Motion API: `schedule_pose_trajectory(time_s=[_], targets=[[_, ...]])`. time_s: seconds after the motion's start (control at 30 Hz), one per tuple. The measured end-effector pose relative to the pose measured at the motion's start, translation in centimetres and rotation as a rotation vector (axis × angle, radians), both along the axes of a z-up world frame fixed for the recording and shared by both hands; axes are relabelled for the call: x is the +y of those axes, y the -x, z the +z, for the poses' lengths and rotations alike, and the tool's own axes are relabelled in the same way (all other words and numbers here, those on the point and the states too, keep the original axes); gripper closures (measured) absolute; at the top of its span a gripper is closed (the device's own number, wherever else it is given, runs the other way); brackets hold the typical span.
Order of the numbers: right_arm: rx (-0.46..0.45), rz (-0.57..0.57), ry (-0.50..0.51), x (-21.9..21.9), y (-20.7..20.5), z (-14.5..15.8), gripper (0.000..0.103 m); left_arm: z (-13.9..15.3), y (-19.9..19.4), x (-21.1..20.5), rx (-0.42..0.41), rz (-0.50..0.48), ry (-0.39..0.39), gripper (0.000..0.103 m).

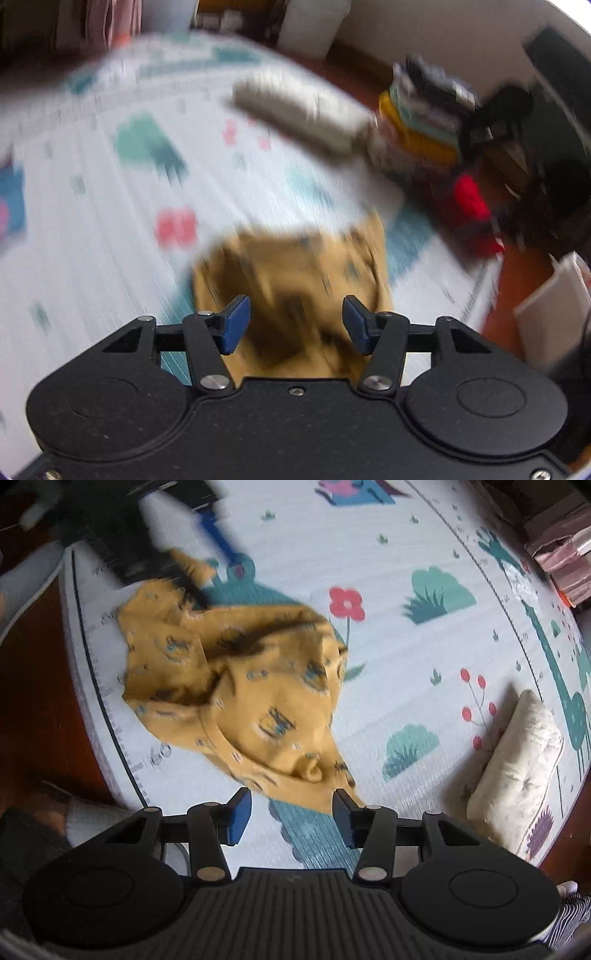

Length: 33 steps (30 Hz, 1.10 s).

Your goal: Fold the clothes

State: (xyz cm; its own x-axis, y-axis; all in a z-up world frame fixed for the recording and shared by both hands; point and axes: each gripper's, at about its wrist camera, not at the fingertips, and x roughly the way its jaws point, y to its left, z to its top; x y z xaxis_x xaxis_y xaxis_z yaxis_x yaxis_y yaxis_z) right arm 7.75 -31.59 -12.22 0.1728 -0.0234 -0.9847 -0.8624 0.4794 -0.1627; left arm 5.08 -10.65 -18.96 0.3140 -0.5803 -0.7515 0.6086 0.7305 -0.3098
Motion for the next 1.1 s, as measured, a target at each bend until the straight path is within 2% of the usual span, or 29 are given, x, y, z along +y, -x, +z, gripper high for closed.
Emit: schedule_pose_trajectory(time_s=[0.17,0.3,0.43,0.5,0.53,0.57,0.6,0.67,0.77,0.8,0.87,0.9,0.97,1.1], targets=[[0.012,-0.015,0.047,-1.0,-0.3,-1.1,0.053,-3.4,3.7,-3.5,0.126,-0.045,0.007,0.048],[0.007,-0.018,0.031,-1.5,-0.1,-1.2,0.052,-5.3,3.8,-5.7,0.214,0.010,0.028,0.048],[0.003,-0.016,-0.002,-2.4,-0.3,-1.6,0.052,-6.9,2.7,-6.4,0.300,0.091,0.087,0.049],[0.006,-0.021,-0.012,-3.2,-0.5,-2.0,0.052,-7.6,2.2,-6.5,0.354,0.121,0.136,0.060],[0.007,-0.025,-0.014,-3.7,-0.7,-2.3,0.052,-7.7,2.0,-6.4,0.371,0.129,0.152,0.083],[0.006,-0.029,-0.012,-4.2,-0.9,-2.7,0.052,-7.6,2.1,-6.6,0.370,0.122,0.148,0.097],[0.008,-0.033,-0.009,-4.7,-1.1,-3.0,0.052,-7.3,2.1,-6.7,0.361,0.112,0.141,0.097],[0.012,-0.043,-0.012,-5.6,-1.4,-3.7,0.052,-5.9,2.6,-6.8,0.274,0.064,0.098,0.099],[0.010,-0.032,-0.020,-6.5,-1.7,-4.8,0.052,-3.6,3.7,-7.2,0.062,-0.046,-0.018,0.099],[0.008,-0.018,-0.018,-6.7,-1.7,-5.2,0.052,-2.8,4.6,-7.6,-0.064,-0.112,-0.103,0.099],[0.001,0.013,-0.022,-6.8,-1.9,-5.8,0.052,-2.1,7.6,-8.5,-0.346,-0.340,-0.274,0.099],[-0.002,0.029,-0.027,-6.8,-2.1,-6.1,0.052,-2.0,9.2,-8.5,-0.436,-0.452,-0.315,0.099],[-0.005,0.061,-0.051,-6.6,-2.5,-6.4,0.052,-2.1,11.4,-8.4,-0.507,-0.574,-0.342,0.099],[0.032,0.116,-0.113,-6.0,-3.2,-7.2,0.053,-4.1,16.5,-8.0,-0.706,-0.813,-0.461,0.099]])
